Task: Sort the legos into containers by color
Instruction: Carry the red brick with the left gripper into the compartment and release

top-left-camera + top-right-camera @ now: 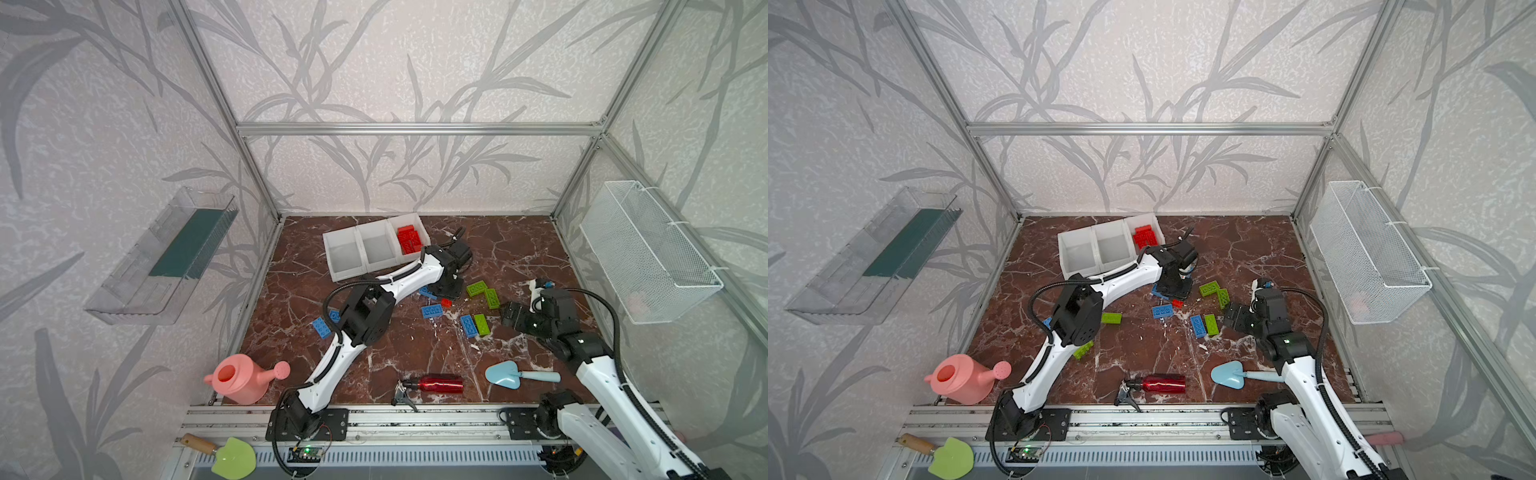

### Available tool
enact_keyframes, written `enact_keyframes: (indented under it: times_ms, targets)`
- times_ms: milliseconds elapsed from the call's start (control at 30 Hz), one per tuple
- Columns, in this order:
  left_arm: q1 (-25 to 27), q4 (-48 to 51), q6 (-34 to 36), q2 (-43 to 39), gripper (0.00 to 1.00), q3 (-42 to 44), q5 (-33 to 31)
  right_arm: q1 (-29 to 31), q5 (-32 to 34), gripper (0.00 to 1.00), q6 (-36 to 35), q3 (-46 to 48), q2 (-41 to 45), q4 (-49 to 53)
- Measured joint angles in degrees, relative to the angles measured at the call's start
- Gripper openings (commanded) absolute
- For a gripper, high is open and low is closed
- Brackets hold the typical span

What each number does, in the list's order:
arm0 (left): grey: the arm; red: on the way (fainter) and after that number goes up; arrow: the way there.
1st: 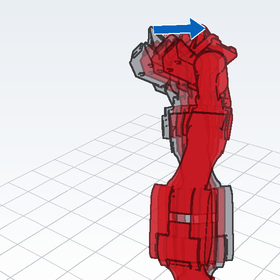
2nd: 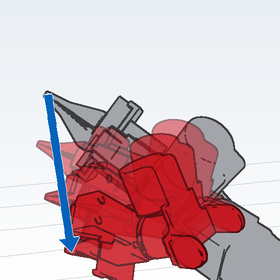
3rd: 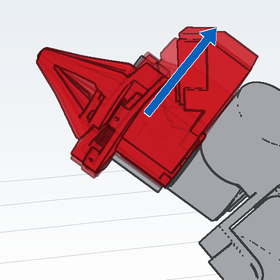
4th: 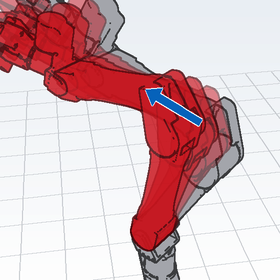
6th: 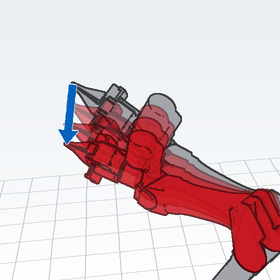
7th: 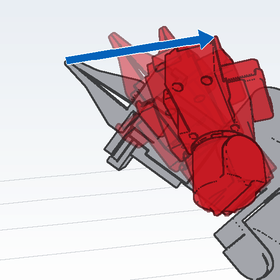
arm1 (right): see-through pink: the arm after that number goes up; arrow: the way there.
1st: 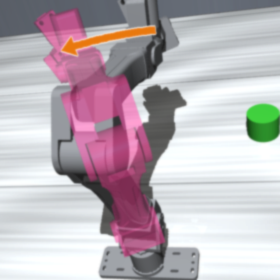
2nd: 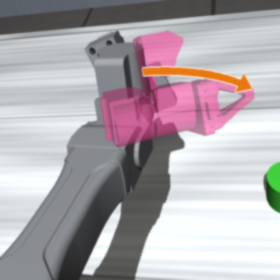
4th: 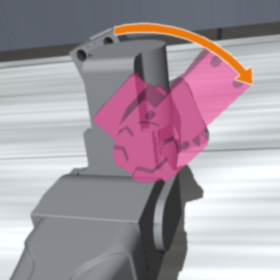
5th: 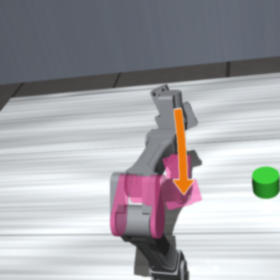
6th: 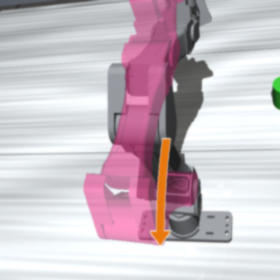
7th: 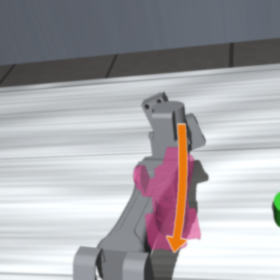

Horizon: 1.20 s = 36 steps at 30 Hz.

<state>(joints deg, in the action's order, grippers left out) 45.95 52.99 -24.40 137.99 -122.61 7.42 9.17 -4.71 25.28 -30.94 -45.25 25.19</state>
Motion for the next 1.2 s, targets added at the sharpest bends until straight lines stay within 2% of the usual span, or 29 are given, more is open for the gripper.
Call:
enact_keyframes:
  times_ms: [300,600,733,867,1067,1133,1200]
  targets:
    - [-3.54,4.00,3.02,-2.29,0.34,-12.07,-0.90,0.04,-3.50,0.94,1.09,0.48,-3.28,-3.19]
    - [-14.71,4.98,4.83,-2.03,0.37,-17.18,-0.50,2.86,-5.31,0.94,1.22,0.46,-8.07,-5.81]
    - [-18.99,5.14,4.70,0.33,0.37,-23.41,-0.39,4.79,-5.22,0.94,1.22,0.28,-9.42,-6.10]
    - [-20.98,4.13,3.96,4.33,0.38,-30.99,-0.15,6.08,-5.20,0.94,1.20,-0.26,-11.10,-6.54]
    - [-22.16,1.70,2.47,8.55,0.40,-32.06,1.73,7.23,-4.72,0.94,1.18,-0.90,-12.20,-6.75]
    - [-22.43,0.92,2.19,9.62,0.43,-32.06,2.34,7.52,-4.37,0.94,1.07,-1.36,-12.48,-6.75]
    - [-22.47,-0.04,1.90,10.23,0.54,-32.06,2.97,7.78,-4.28,0.94,0.94,-1.90,-12.87,-6.60]
